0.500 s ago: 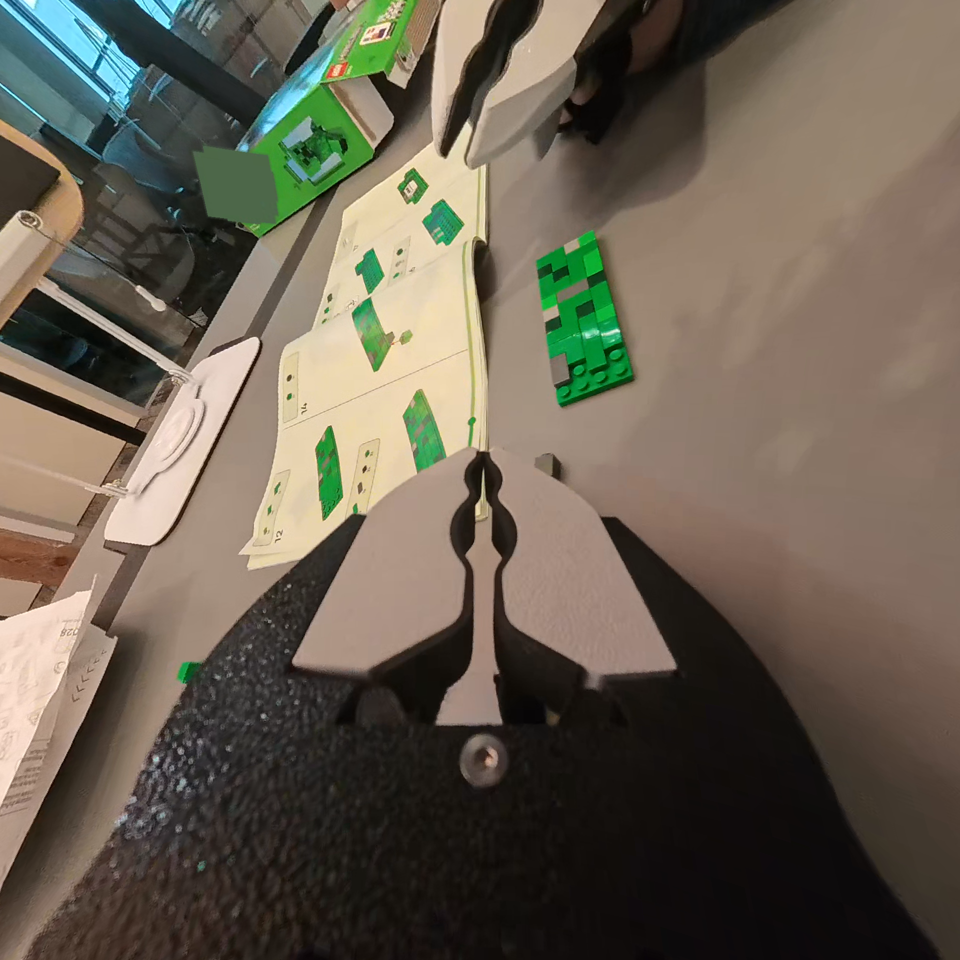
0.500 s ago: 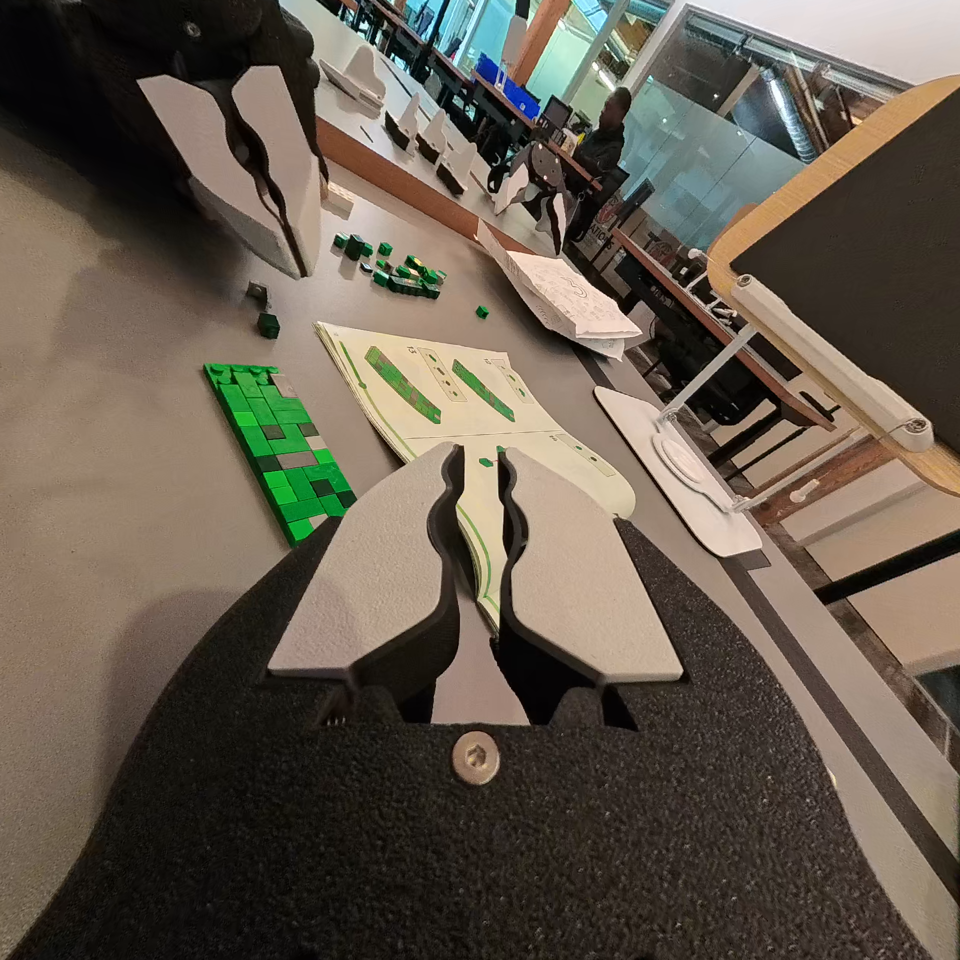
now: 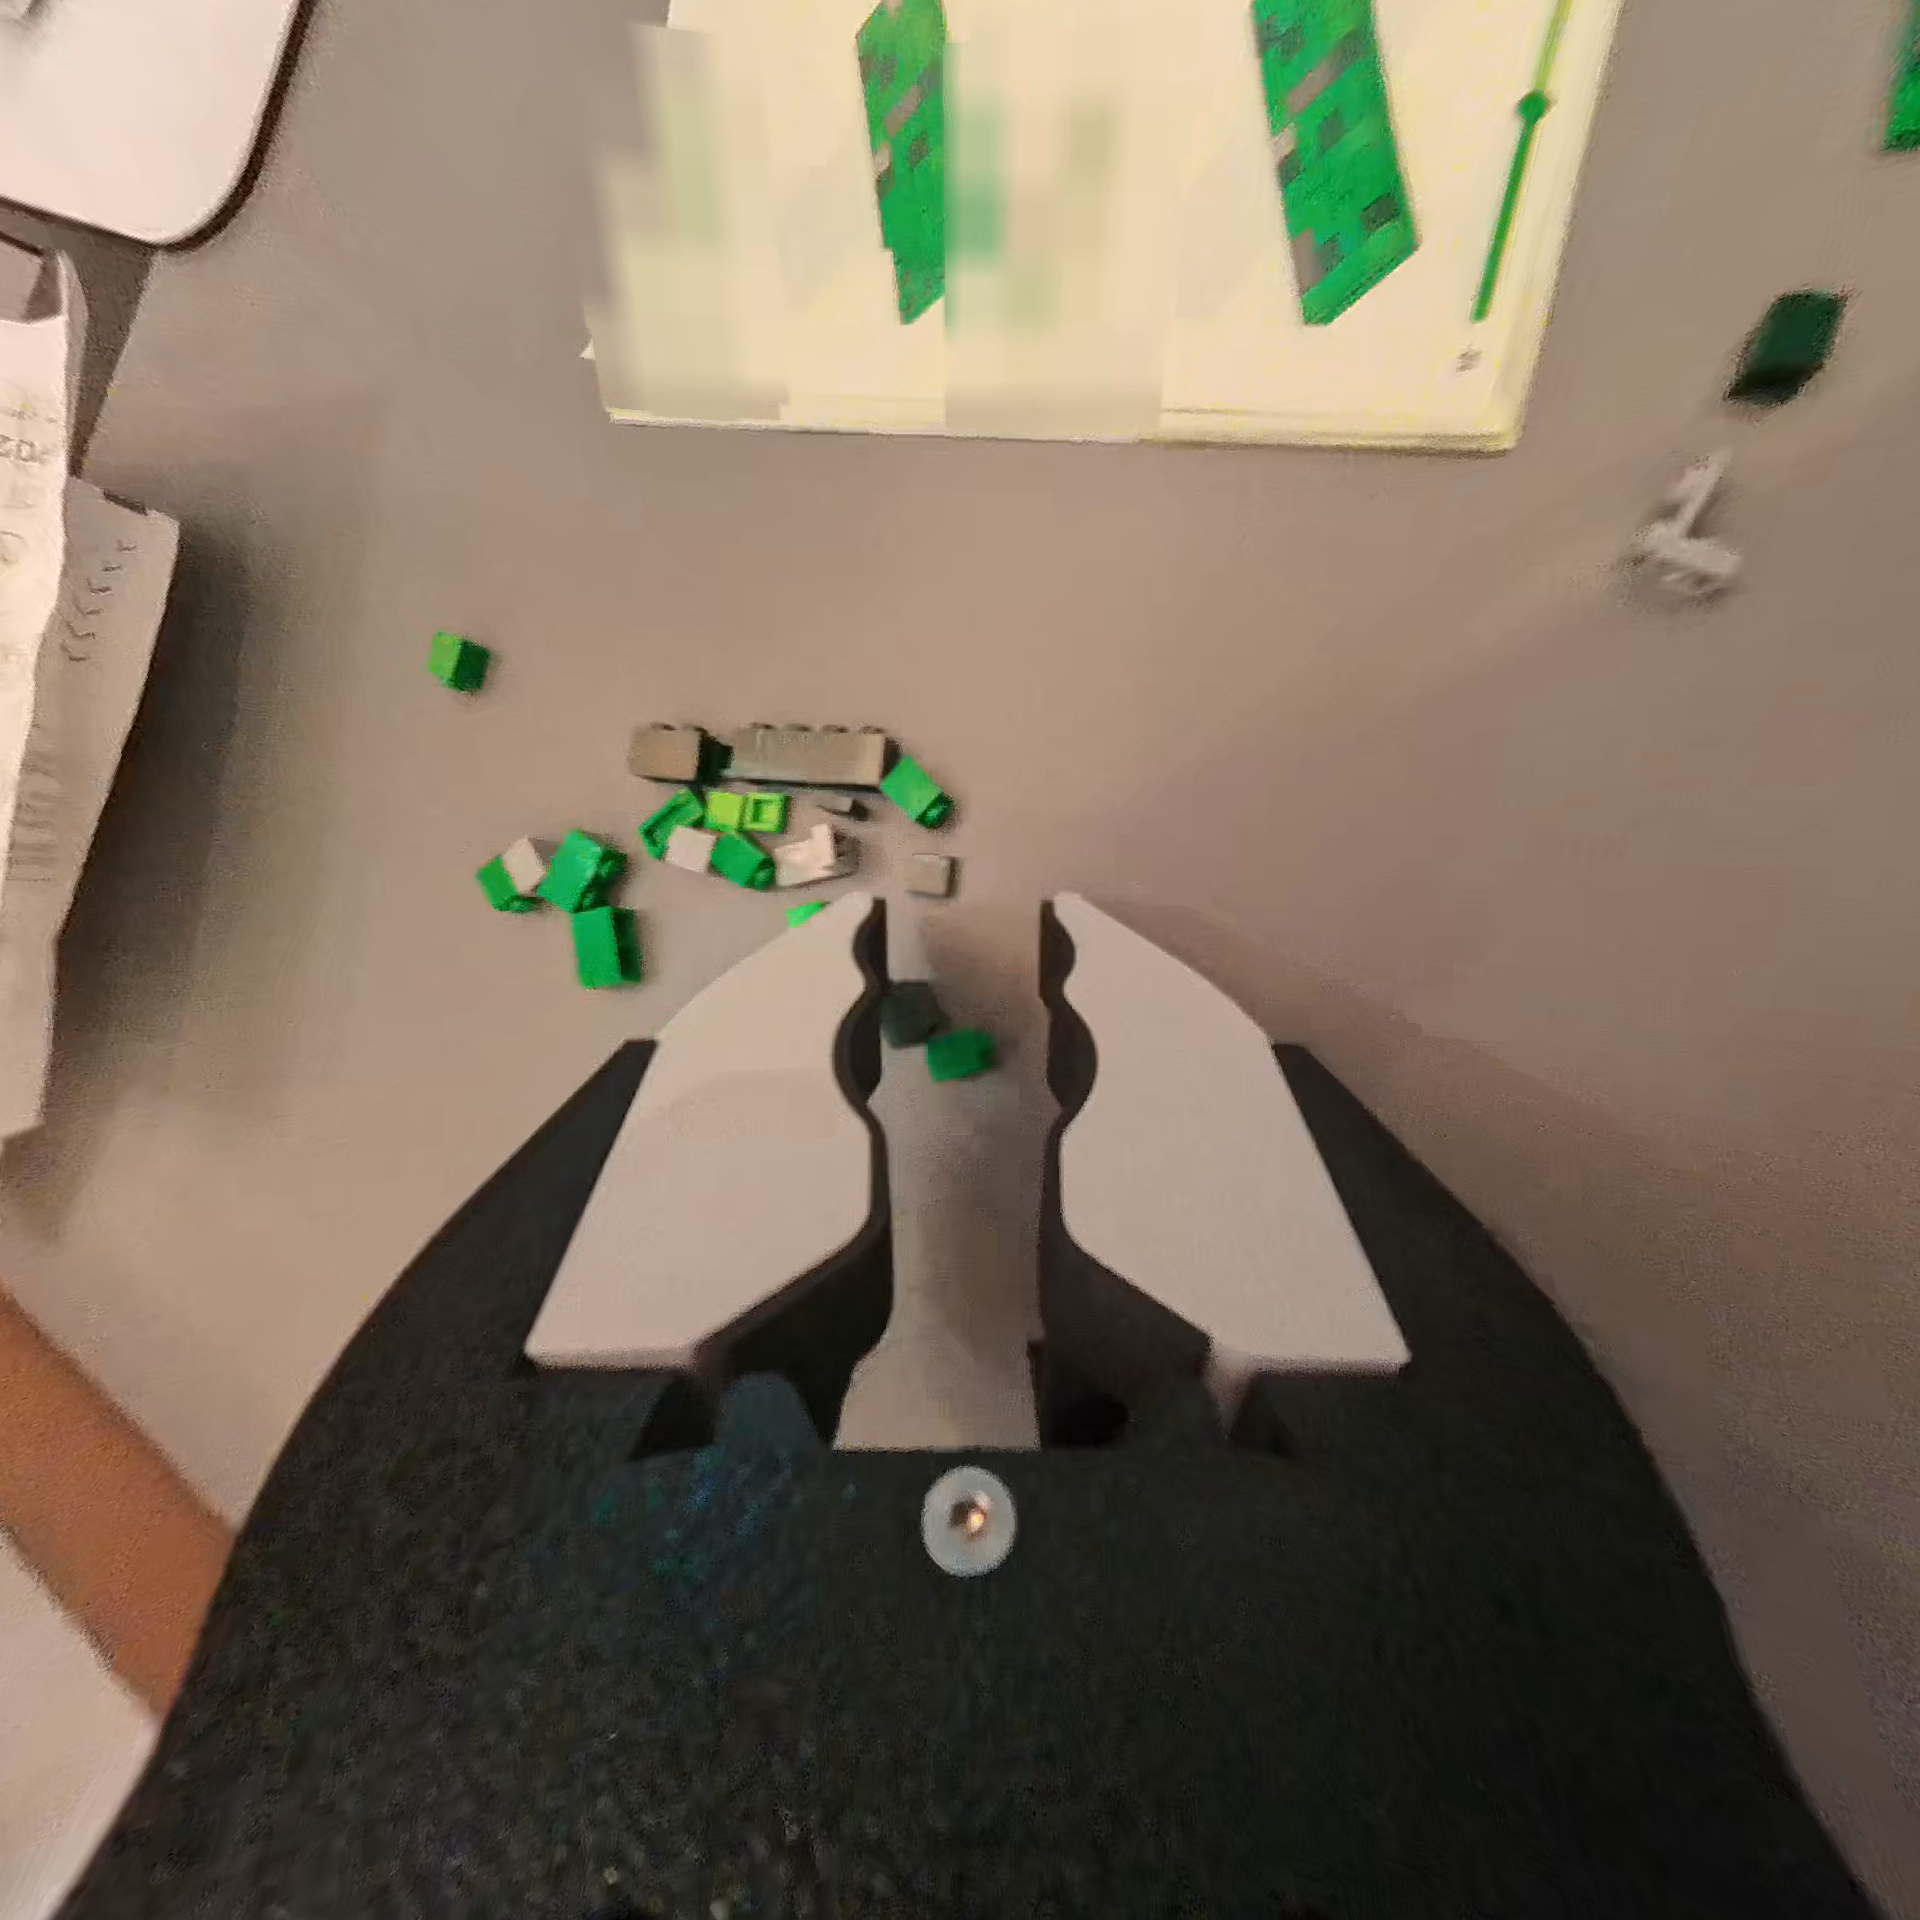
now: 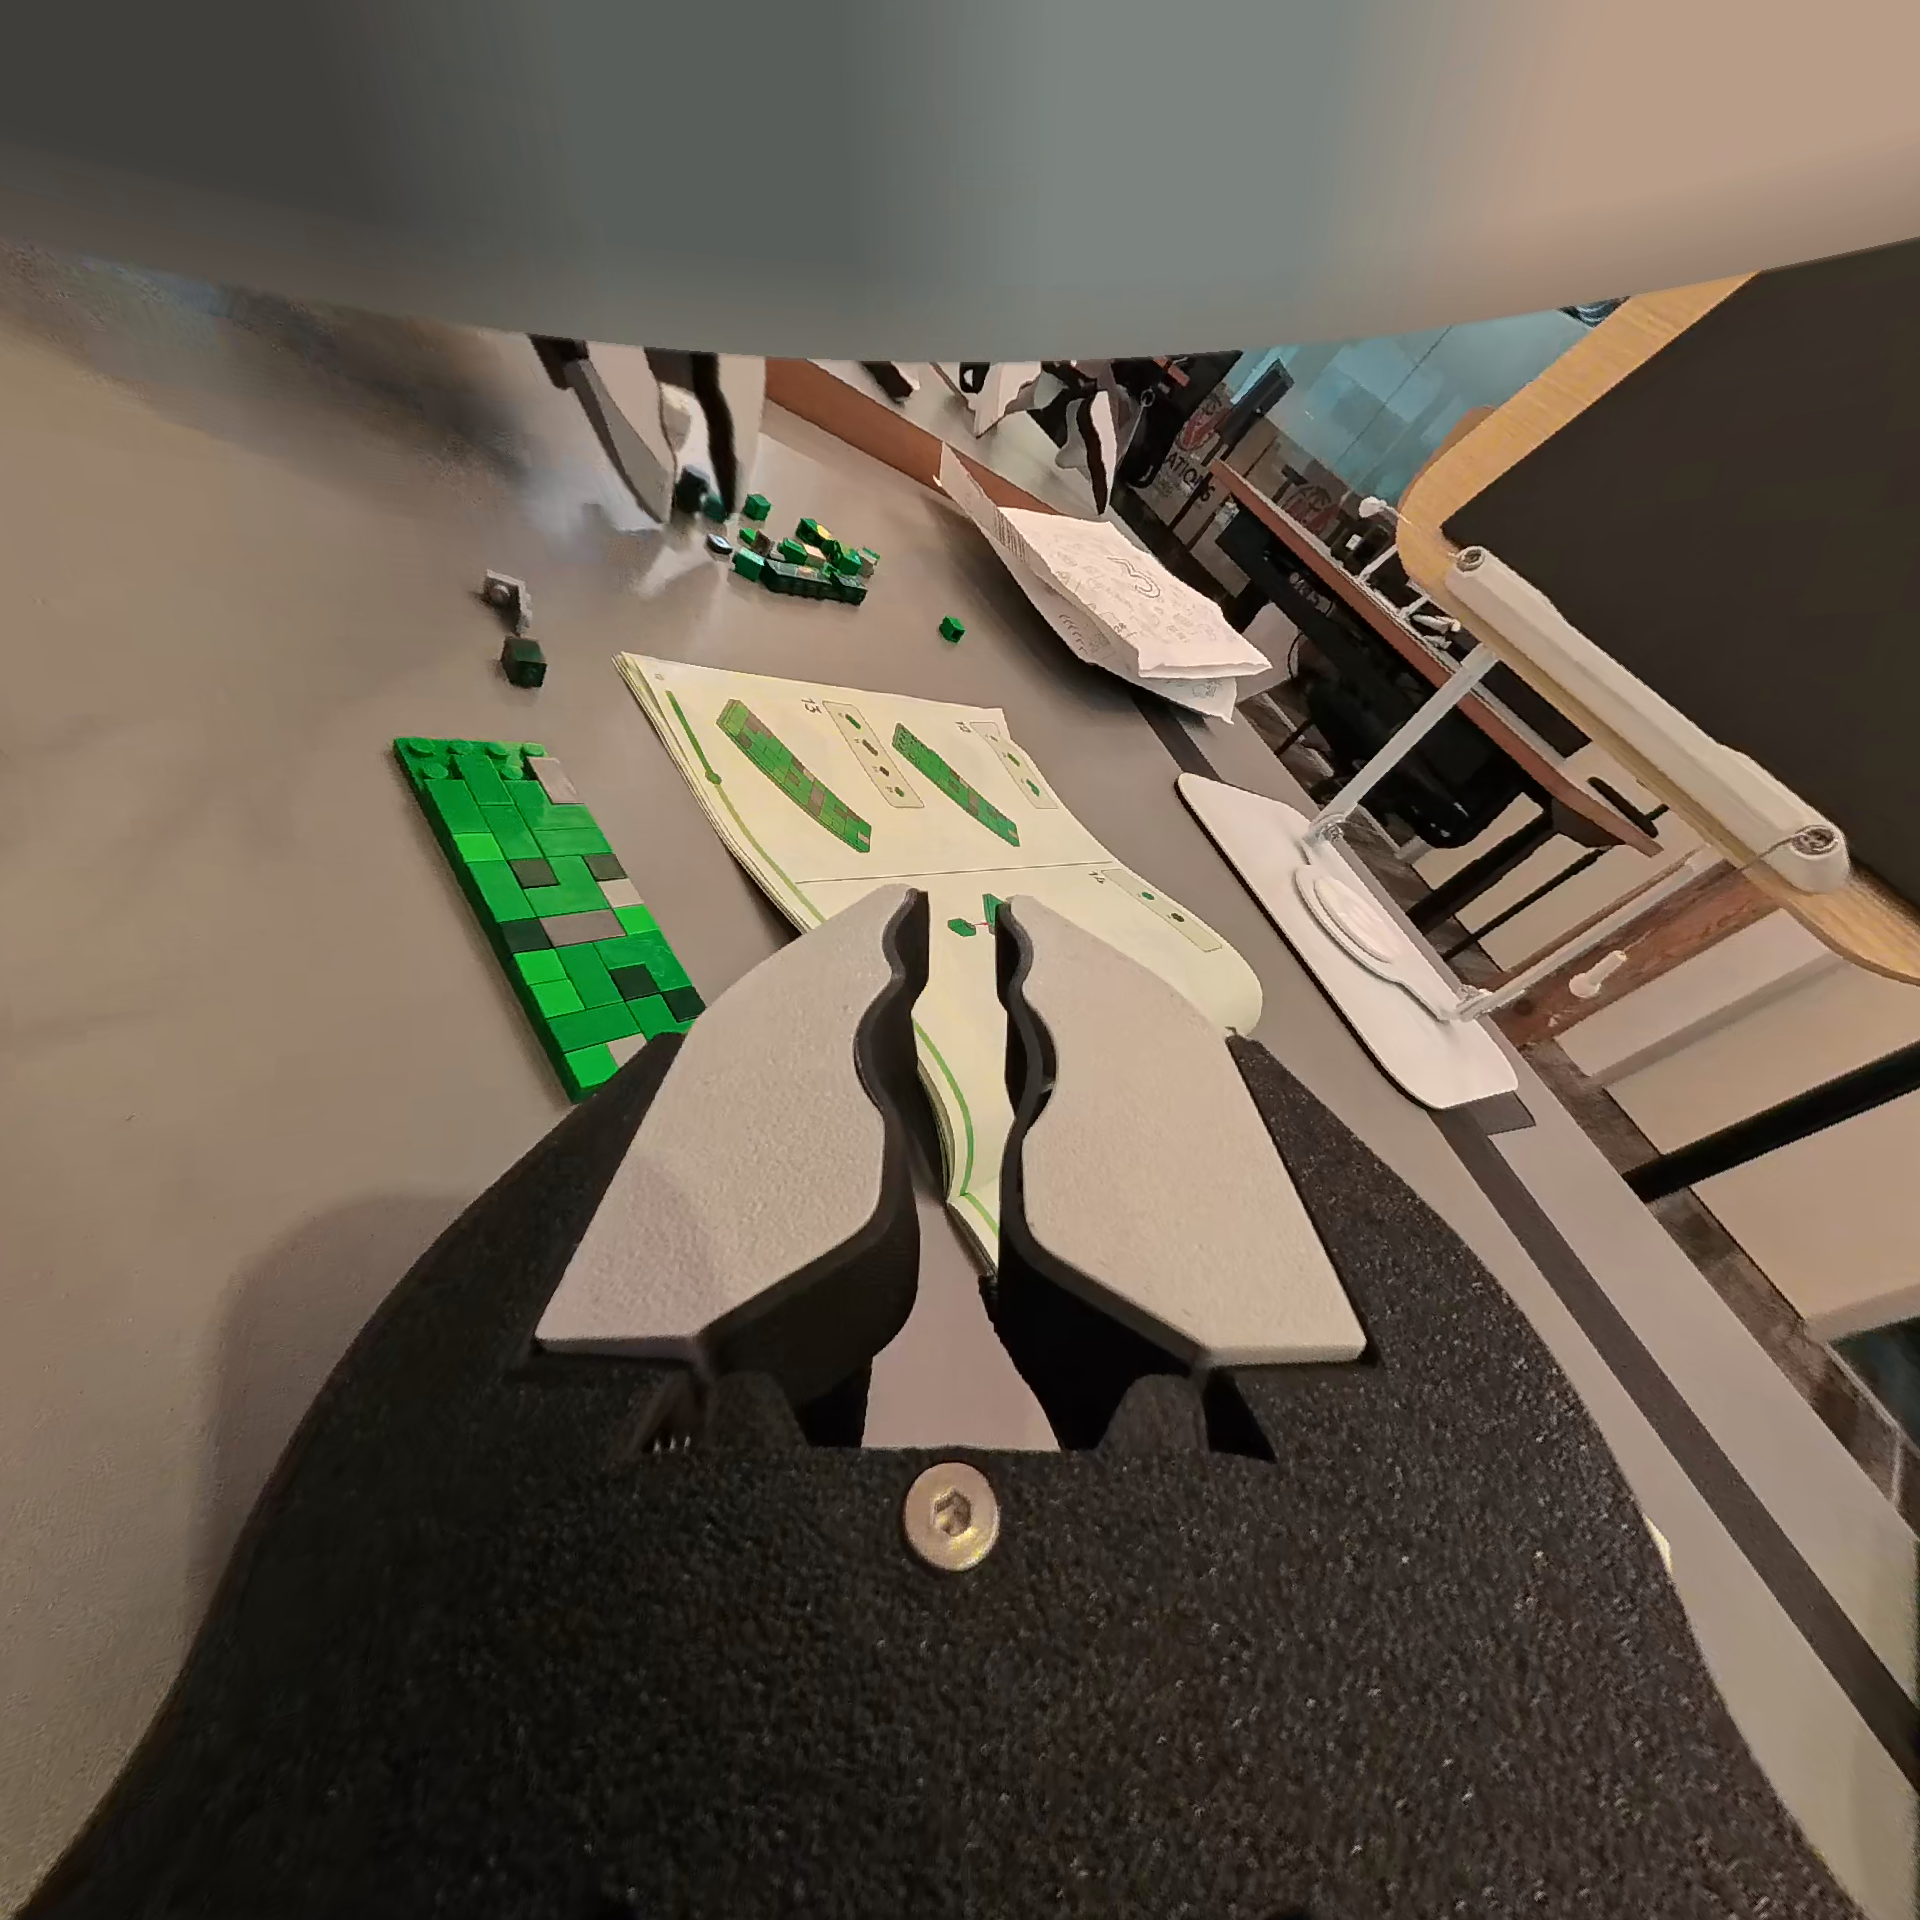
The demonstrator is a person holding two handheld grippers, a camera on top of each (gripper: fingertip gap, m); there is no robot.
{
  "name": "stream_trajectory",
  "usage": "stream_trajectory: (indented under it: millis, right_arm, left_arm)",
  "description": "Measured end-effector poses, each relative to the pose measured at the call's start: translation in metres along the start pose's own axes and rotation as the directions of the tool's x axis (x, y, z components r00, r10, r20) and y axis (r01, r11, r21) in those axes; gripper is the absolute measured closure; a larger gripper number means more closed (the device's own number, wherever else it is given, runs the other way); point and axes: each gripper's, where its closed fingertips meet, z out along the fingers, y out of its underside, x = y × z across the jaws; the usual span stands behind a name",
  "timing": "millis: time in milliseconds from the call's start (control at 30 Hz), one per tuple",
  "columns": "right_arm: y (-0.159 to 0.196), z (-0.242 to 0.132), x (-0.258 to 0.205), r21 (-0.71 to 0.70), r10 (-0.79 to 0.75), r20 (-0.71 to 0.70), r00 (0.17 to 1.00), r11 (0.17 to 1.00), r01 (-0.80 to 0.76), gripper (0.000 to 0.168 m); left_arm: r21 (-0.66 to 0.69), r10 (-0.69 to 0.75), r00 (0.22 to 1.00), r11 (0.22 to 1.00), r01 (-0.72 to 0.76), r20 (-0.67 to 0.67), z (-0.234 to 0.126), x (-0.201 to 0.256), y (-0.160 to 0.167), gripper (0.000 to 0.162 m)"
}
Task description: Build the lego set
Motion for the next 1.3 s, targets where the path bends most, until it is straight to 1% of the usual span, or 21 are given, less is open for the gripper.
stream_trajectory:
  millis: [67, 133, 333, 467, 700, 833, 900, 967, 1100, 1200, 1300]
  right_arm:
    - [0.000, 0.000, 0.000, -0.001, -0.002, -0.001, 1.000, 1.000, 0.002, 0.157]
    - [0.000, 0.000, 0.000, -0.001, -0.002, -0.001, 1.000, 1.000, 0.002, 0.157]
    - [-0.001, 0.000, 0.000, 0.004, 0.001, 0.000, 1.000, 1.000, -0.001, 0.157]
    - [-0.001, 0.000, 0.000, 0.005, 0.002, 0.001, 1.000, 1.000, -0.002, 0.157]
    - [-0.001, -0.001, 0.000, 0.003, -0.002, 0.000, 1.000, 1.000, 0.002, 0.157]
    - [-0.001, -0.001, 0.000, 0.005, -0.001, -0.001, 1.000, 1.000, 0.001, 0.157]
    - [-0.001, -0.001, 0.000, 0.008, -0.003, 0.003, 1.000, 1.000, 0.003, 0.157]
    - [-0.002, -0.001, -0.002, 0.014, -0.004, 0.013, 1.000, 1.000, 0.004, 0.157]
    - [-0.003, -0.002, -0.004, 0.026, -0.004, 0.033, 0.999, 1.000, 0.003, 0.156]
    - [-0.006, -0.003, -0.011, 0.031, 0.001, 0.082, 0.997, 1.000, -0.004, 0.154]
    - [-0.009, -0.004, -0.022, 0.027, 0.024, 0.151, 0.988, 0.999, -0.028, 0.151]
  left_arm:
    - [-0.044, 0.051, 0.999, 0.998, -0.051, 0.004, 0.002, -0.006, -0.002, 0.136]
    - [-0.088, 0.066, 0.997, 0.994, -0.070, -0.041, 0.006, -0.006, -0.003, 0.138]
    - [-0.154, 0.011, 0.984, 0.987, -0.039, -0.175, 0.011, -0.005, -0.002, 0.148]
    - [-0.176, -0.010, 0.972, 0.984, -0.033, -0.234, 0.011, -0.001, -0.001, 0.154]
    - [-0.199, 0.009, 0.969, 0.978, -0.060, -0.247, 0.011, -0.001, -0.001, 0.155]
    - [-0.192, 0.031, 0.980, 0.979, -0.069, -0.197, 0.010, -0.002, -0.001, 0.155]
    - [-0.163, 0.032, 0.983, 0.985, -0.061, -0.179, 0.006, 0.003, -0.007, 0.155]
    - [-0.101, 0.027, 0.983, 0.994, -0.046, -0.183, -0.002, 0.015, -0.019, 0.155]
    - [0.054, 0.038, 0.973, 0.998, -0.026, -0.229, -0.015, 0.055, -0.053, 0.155]
    - [0.144, 0.053, 0.964, 0.989, -0.015, -0.262, -0.019, 0.088, -0.076, 0.155]
    - [0.199, 0.057, 0.963, 0.980, -0.004, -0.262, -0.019, 0.109, -0.095, 0.155]
